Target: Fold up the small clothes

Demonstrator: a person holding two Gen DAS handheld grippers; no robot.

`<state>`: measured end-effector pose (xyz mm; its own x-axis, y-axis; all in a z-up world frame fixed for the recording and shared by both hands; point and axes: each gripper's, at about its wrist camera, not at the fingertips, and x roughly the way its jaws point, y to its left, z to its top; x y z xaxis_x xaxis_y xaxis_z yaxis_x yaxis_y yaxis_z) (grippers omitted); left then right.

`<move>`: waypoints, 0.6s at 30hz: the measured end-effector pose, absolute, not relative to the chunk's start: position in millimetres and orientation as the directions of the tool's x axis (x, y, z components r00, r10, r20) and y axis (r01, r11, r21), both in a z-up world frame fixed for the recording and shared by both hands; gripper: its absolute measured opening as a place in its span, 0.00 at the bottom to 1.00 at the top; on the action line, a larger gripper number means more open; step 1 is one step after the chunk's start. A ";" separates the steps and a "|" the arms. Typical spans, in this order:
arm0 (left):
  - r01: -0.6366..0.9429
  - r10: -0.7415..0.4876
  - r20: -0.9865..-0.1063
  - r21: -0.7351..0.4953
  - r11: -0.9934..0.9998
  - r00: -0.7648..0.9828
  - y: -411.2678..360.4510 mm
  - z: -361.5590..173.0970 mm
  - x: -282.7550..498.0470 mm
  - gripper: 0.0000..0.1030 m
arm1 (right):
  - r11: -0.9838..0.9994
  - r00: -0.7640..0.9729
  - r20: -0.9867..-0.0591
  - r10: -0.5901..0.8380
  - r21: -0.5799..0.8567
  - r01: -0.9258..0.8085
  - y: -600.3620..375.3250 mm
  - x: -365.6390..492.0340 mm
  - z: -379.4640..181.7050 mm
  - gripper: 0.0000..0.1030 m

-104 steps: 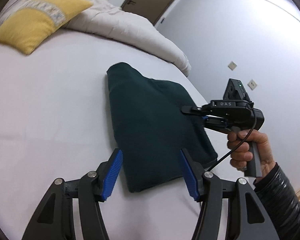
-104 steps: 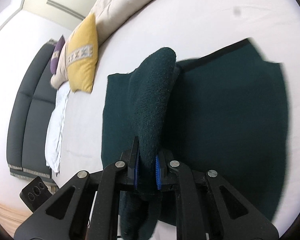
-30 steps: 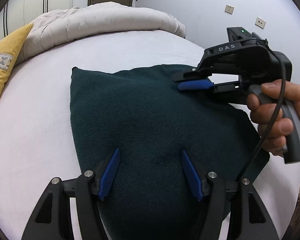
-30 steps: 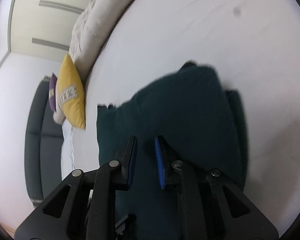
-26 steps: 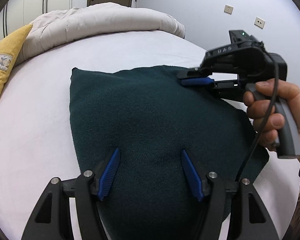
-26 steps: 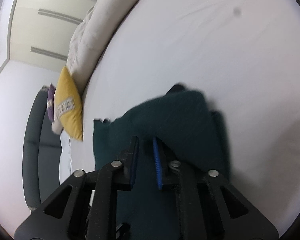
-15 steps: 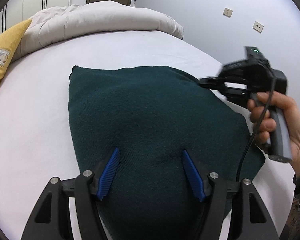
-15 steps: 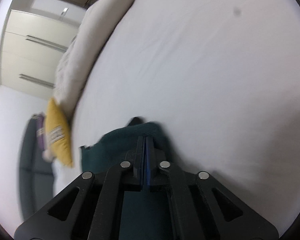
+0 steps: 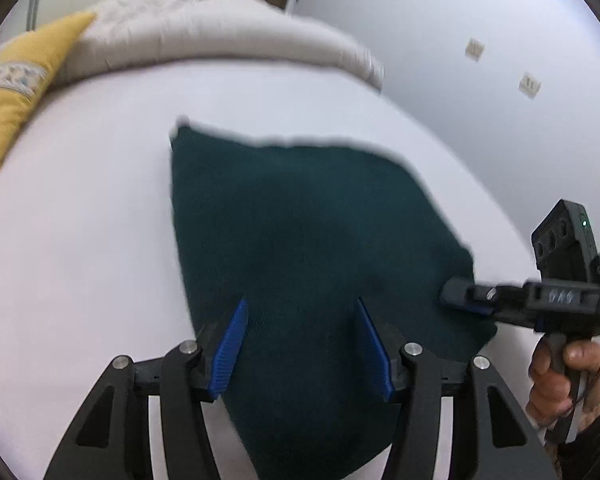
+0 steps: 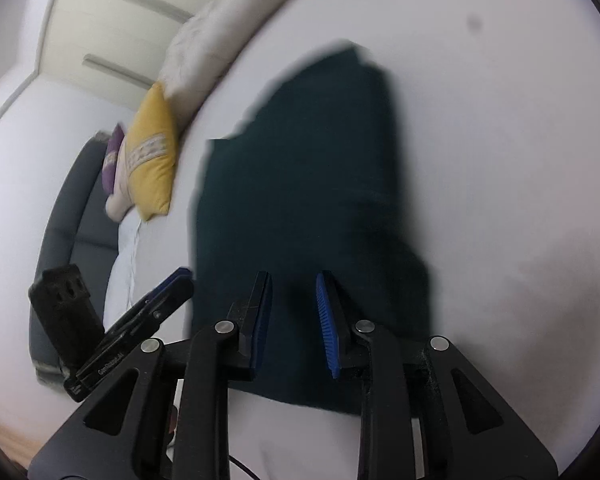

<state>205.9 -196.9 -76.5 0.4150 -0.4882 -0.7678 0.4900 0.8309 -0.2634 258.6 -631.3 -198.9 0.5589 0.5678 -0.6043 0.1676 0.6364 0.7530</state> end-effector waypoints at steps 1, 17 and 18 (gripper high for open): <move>0.495 -0.486 -0.763 -0.253 0.832 0.426 -196.0 -79.8 203.4 0.55 | 0.590 0.579 -0.565 0.588 0.789 0.171 -639.3 250.8 -207.4 0.16; 0.491 -0.435 -0.759 -0.177 0.853 0.483 -170.5 -73.2 180.3 0.54 | 0.740 0.621 -0.688 0.376 0.626 0.246 -656.1 202.4 -177.5 0.44; 0.485 -0.446 -0.747 -0.189 0.854 0.493 -167.8 -68.1 182.1 0.54 | 0.736 0.630 -0.676 0.383 0.635 0.233 -656.4 205.2 -173.3 0.45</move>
